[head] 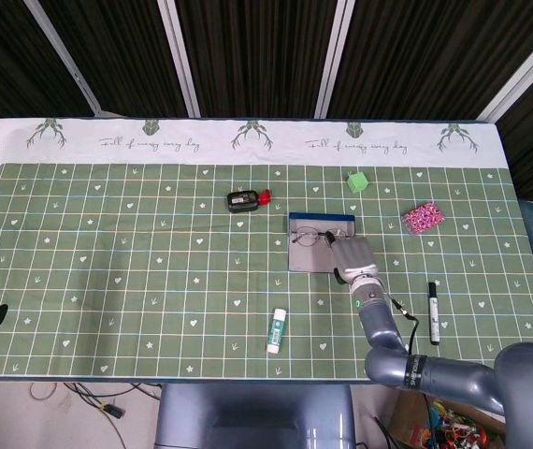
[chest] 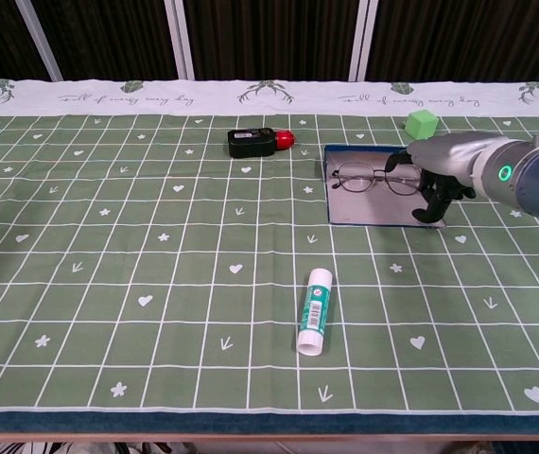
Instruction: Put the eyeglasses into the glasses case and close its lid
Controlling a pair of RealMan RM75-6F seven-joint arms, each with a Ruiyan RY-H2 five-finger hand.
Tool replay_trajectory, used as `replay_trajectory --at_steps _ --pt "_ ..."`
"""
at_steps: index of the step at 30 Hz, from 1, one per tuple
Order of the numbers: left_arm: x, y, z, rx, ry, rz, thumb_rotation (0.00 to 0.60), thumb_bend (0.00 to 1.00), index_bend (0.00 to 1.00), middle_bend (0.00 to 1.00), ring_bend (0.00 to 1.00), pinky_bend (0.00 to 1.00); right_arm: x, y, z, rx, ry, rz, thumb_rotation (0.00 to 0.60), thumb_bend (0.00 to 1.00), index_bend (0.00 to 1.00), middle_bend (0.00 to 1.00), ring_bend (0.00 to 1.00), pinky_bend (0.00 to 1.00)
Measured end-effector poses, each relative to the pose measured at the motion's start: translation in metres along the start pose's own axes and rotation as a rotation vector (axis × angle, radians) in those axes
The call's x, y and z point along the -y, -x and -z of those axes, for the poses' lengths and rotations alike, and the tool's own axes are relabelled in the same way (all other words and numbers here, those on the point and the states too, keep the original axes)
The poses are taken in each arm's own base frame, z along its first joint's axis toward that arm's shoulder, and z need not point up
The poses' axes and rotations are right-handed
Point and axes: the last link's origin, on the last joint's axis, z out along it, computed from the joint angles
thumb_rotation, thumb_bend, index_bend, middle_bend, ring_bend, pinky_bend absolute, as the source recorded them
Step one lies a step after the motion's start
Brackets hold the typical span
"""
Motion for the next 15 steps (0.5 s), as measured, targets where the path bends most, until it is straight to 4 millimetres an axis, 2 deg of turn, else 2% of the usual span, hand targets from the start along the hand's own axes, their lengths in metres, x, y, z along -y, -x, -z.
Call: replay_trajectory --at_steps 15 --pt "0.0001 -0.0001 0.0 0.0 -0.001 0.002 0.6 0.27 0.15 0.0 0.0 0.0 0.0058 0.001 0.0016 0.001 -0.013 0.0 0.6 0.51 0.13 0.77 0.79 0.73"
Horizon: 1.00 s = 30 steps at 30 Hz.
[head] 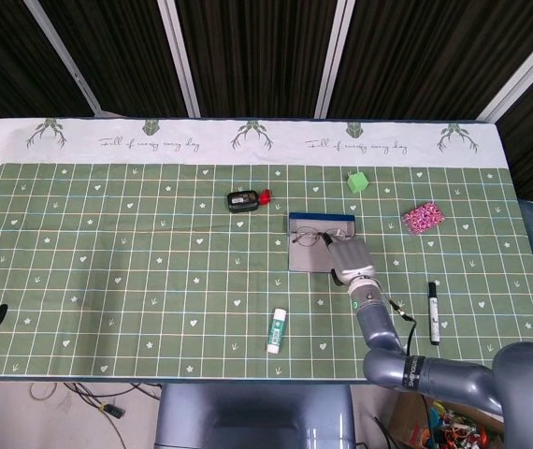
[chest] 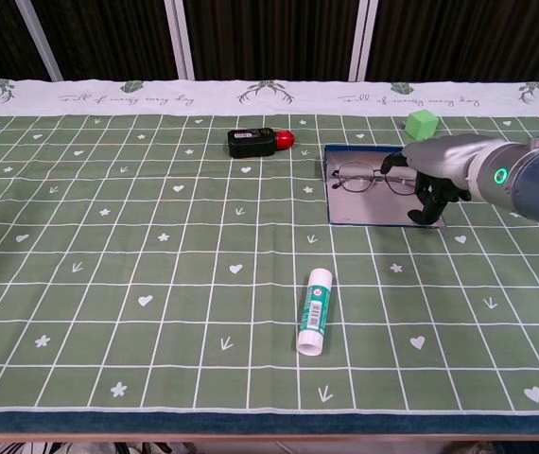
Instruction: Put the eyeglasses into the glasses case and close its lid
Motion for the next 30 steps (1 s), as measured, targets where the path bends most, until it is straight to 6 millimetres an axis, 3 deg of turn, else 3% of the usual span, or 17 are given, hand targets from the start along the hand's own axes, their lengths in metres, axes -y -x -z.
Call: replay_trajectory --at_steps 30 --pt "0.0004 -0.0007 -0.0005 -0.002 -0.001 0.002 0.6 0.27 0.15 0.0 0.0 0.0 0.0015 0.0007 -0.0063 0.02 0.017 0.014 0.6 0.51 0.13 0.77 0.79 0.73"
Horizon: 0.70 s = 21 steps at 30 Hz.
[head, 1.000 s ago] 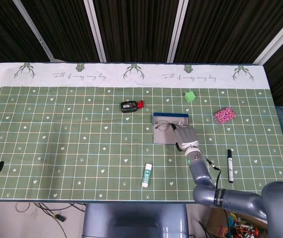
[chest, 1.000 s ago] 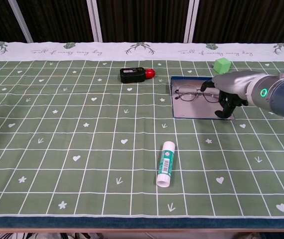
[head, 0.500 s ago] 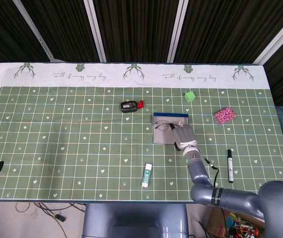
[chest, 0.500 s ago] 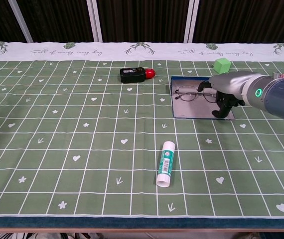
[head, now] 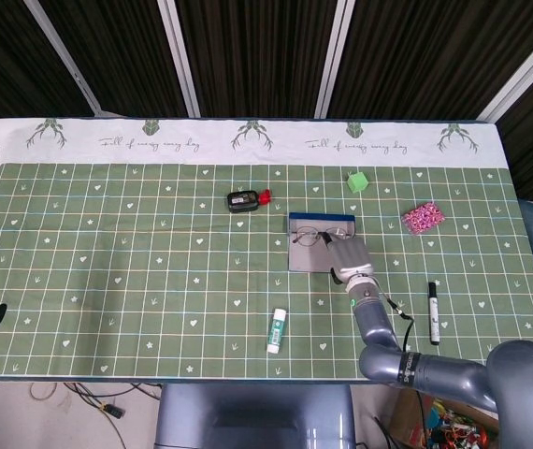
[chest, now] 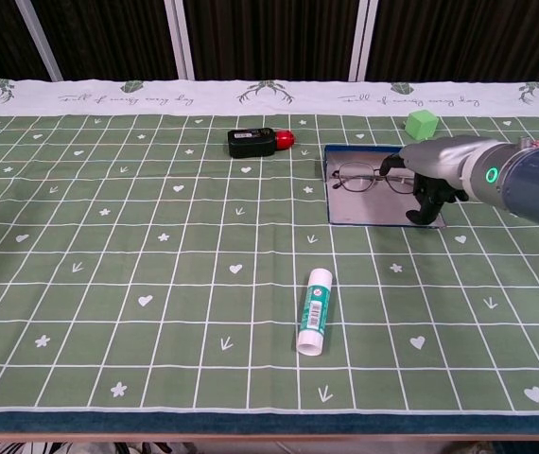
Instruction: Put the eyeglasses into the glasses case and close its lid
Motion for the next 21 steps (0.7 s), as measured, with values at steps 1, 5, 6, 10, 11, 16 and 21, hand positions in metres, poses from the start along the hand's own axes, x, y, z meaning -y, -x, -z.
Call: replay_trajectory --at_steps 1,5,6,10,11,16,21 --pt "0.0 0.0 0.0 0.0 0.0 0.0 0.6 0.27 0.15 0.0 0.0 0.0 0.0 0.0 0.0 0.001 0.001 0.001 0.6 0.51 0.13 0.77 0.79 0.73" --pt "0.0 0.0 0.0 -0.001 0.0 0.001 0.6 0.27 0.15 0.0 0.0 0.0 -0.001 0.001 -0.003 0.01 0.009 -0.002 0.6 0.51 0.13 0.77 0.79 0.73" --pt "0.0 0.0 0.0 -0.001 0.0 0.002 0.6 0.27 0.15 0.0 0.0 0.0 -0.001 0.001 -0.004 0.012 0.011 -0.003 0.6 0.51 0.13 0.77 0.79 0.73" --pt "0.0 0.0 0.0 0.001 0.001 0.0 0.6 0.27 0.15 0.0 0.0 0.0 -0.001 -0.001 -0.007 0.012 0.018 -0.009 0.6 0.51 0.13 0.77 0.79 0.73" --pt "0.0 0.0 0.0 0.002 0.001 -0.001 0.6 0.27 0.15 0.0 0.0 0.0 -0.001 -0.001 -0.007 0.011 0.02 -0.014 0.6 0.51 0.13 0.77 0.79 0.73" --pt "0.0 0.0 0.0 0.001 0.001 -0.001 0.6 0.27 0.15 0.0 0.0 0.0 -0.002 -0.003 -0.011 0.02 0.028 -0.033 0.6 0.51 0.12 0.77 0.8 0.73" --pt "0.0 0.0 0.0 0.0 0.001 0.0 0.6 0.27 0.15 0.0 0.0 0.0 -0.002 -0.004 -0.014 0.023 0.033 -0.033 0.6 0.51 0.12 0.77 0.8 0.73"
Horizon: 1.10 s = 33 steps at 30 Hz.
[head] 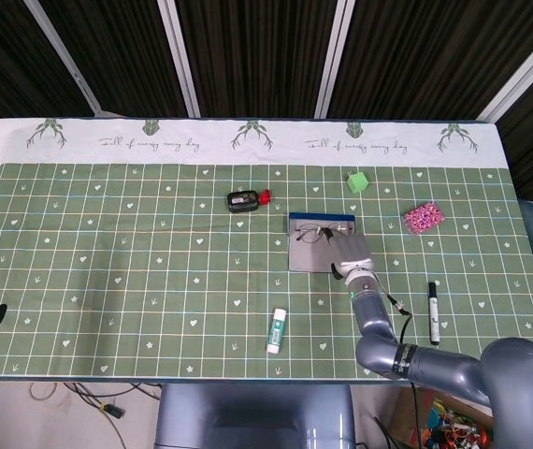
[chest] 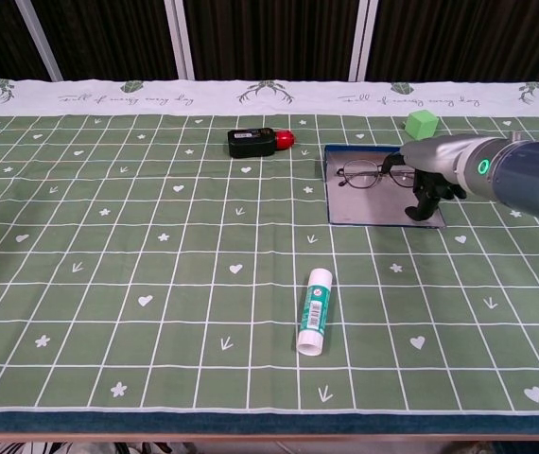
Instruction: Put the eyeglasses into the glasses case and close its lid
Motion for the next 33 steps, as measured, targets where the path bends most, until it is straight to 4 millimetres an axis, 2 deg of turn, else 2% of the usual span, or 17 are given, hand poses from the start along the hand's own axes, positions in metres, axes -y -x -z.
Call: replay_trajectory --at_steps 24,33 --pt "0.001 -0.001 0.0 -0.002 -0.004 0.002 0.6 0.27 0.15 0.0 0.0 0.0 -0.005 -0.008 -0.014 -0.001 0.056 -0.006 0.6 0.51 0.11 0.77 0.8 0.74" --pt "0.001 0.0 0.0 0.0 -0.006 0.001 0.6 0.27 0.16 0.0 0.0 0.0 -0.004 -0.012 -0.01 -0.005 0.046 -0.008 0.6 0.51 0.1 0.77 0.8 0.74"
